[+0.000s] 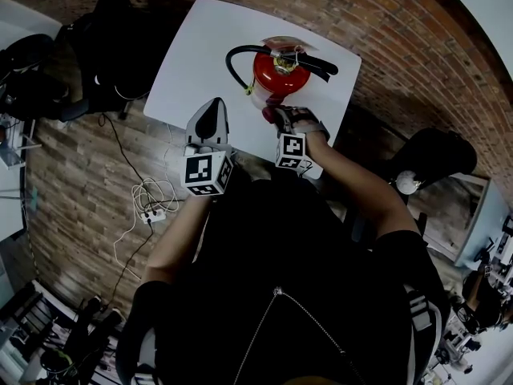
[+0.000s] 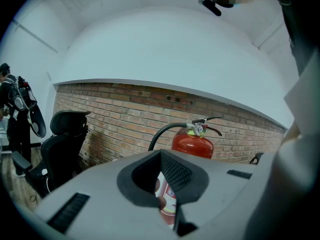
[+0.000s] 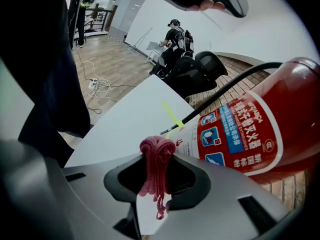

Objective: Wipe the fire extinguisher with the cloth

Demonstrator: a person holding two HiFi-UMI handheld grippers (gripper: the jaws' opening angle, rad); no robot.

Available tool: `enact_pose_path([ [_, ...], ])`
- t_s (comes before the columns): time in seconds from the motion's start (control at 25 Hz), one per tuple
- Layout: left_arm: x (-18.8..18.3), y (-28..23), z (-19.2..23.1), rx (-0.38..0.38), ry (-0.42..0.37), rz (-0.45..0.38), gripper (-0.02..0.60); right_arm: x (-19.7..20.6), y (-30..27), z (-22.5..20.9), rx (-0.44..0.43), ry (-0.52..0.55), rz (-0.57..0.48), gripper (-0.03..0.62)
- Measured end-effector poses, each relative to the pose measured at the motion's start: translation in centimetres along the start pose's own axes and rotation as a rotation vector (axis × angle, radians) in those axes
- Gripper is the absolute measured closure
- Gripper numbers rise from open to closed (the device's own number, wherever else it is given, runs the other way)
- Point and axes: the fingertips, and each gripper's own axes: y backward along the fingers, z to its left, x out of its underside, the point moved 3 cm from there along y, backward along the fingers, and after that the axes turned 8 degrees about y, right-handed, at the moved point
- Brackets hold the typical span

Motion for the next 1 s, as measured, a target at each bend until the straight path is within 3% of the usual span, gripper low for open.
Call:
enact_pose_path([
  [1.0, -0.4, -0.8, -0.1, 0.029, 0.028, -0.006, 0.572, -2.5, 9.1, -6.6, 0.062, 0.02, 0.02, 0.479],
])
